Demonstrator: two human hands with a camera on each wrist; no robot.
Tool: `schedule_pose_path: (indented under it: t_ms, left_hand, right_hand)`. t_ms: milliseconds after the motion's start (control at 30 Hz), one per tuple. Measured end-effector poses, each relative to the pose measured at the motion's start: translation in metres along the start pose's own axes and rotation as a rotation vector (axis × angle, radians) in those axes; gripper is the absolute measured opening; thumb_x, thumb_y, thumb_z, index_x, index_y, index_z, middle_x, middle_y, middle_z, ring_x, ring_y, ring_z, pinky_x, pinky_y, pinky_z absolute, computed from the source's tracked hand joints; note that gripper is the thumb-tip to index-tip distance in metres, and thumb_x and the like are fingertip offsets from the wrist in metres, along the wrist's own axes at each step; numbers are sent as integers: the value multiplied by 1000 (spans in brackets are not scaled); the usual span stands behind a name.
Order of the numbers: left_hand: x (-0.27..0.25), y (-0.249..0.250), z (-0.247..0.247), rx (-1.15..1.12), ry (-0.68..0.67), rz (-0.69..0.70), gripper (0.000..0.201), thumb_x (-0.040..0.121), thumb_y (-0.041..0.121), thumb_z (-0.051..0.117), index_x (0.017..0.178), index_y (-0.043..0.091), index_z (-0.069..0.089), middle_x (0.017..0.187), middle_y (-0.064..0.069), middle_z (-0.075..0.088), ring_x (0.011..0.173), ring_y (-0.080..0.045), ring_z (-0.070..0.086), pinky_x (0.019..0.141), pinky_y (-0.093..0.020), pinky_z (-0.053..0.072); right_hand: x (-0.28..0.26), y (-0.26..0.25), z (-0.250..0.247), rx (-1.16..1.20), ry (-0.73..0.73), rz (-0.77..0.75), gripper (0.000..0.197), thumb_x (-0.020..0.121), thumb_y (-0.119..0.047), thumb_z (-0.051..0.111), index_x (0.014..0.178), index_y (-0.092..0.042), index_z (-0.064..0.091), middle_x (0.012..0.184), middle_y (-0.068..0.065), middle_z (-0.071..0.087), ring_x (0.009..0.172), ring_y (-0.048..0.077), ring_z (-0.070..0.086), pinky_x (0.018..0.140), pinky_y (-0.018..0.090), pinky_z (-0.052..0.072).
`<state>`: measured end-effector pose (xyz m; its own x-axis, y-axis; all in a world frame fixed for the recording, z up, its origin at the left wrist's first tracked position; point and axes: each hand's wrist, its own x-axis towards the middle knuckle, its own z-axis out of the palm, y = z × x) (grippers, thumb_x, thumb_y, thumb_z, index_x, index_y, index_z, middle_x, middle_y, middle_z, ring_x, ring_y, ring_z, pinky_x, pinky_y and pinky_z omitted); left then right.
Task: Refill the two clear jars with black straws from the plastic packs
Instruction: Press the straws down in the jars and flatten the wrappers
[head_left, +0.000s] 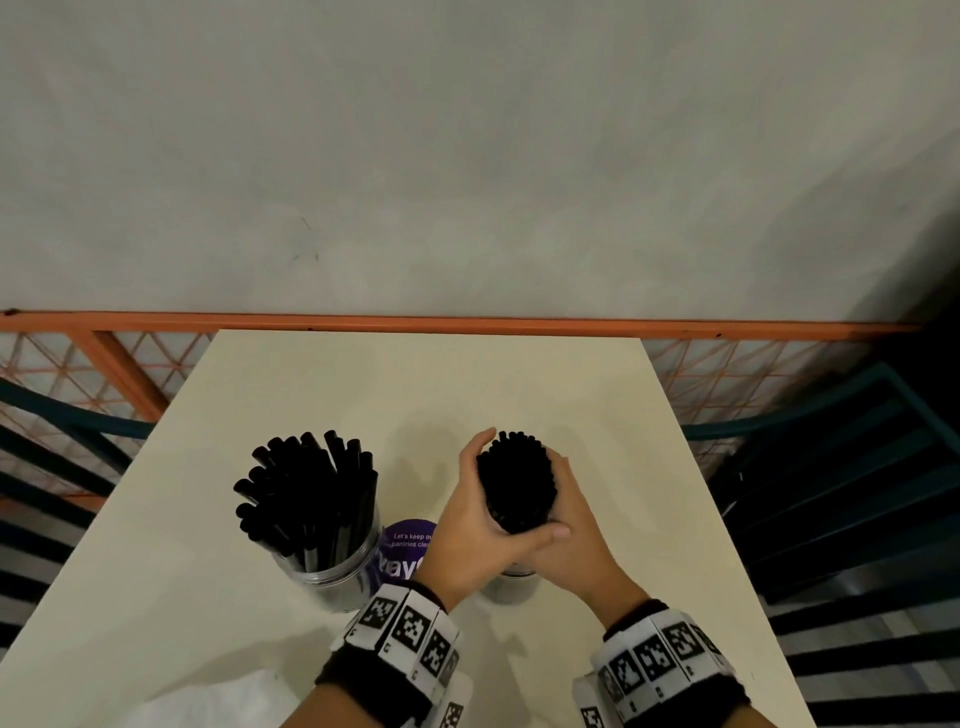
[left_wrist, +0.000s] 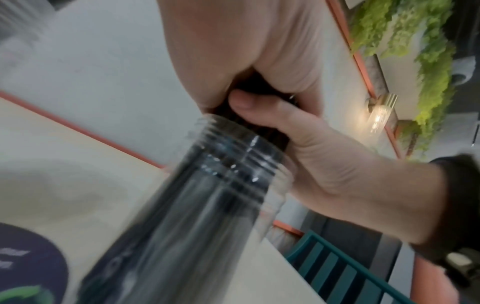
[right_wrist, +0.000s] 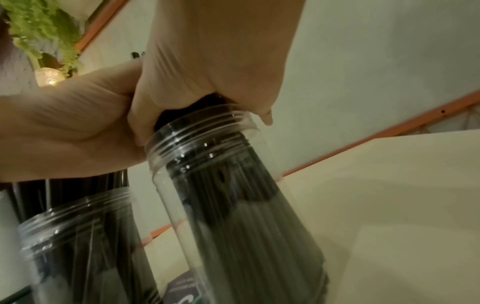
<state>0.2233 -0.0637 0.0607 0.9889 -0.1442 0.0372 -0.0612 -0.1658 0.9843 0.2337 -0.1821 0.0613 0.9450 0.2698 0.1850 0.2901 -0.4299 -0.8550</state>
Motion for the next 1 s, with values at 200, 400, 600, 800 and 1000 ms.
schedule_pose_path:
  t_ms: [200,400,600,800,1000]
  left_hand:
    - [0,0,2,12,69,9,84,56,35,85,124,34,36,121,18,52,114,7,49,97,-14,43]
    - [2,-1,3,8,86,2,82,56,29,86,122,33,39,118,20,53,112,10,49,94,-10,42]
    - [-2,-3,-4,-43,25,-30,110,50,27,89,134,39,18,127,24,41,119,12,42,97,-9,37]
    - [-13,-9,-25,-9,-37,-15,133,37,49,86,130,52,-9,144,11,24,134,-2,28,105,-7,26]
    - [2,0,-15,-38,-148,-35,128,41,47,87,132,54,-3,136,8,42,127,-2,43,107,-24,36]
  right_hand:
    - [2,8,3,17,0,14,55,61,-55,59,98,-78,26,104,-28,44,110,-1,49,114,55,19]
    - [5,14,4,23,16,45,53,63,-52,64,101,-70,33,101,-32,50,107,-5,49,111,56,25]
    - [-4,25,0,152,-4,85,91,55,-55,80,130,-48,29,136,-10,41,129,13,40,110,41,35]
    - [-26,28,-14,226,-3,161,134,42,-61,83,143,-39,-2,147,-21,24,135,-7,27,103,2,25]
    - [-16,17,-8,202,-76,114,124,55,-46,84,140,-47,-5,144,-18,32,132,-2,37,113,31,32]
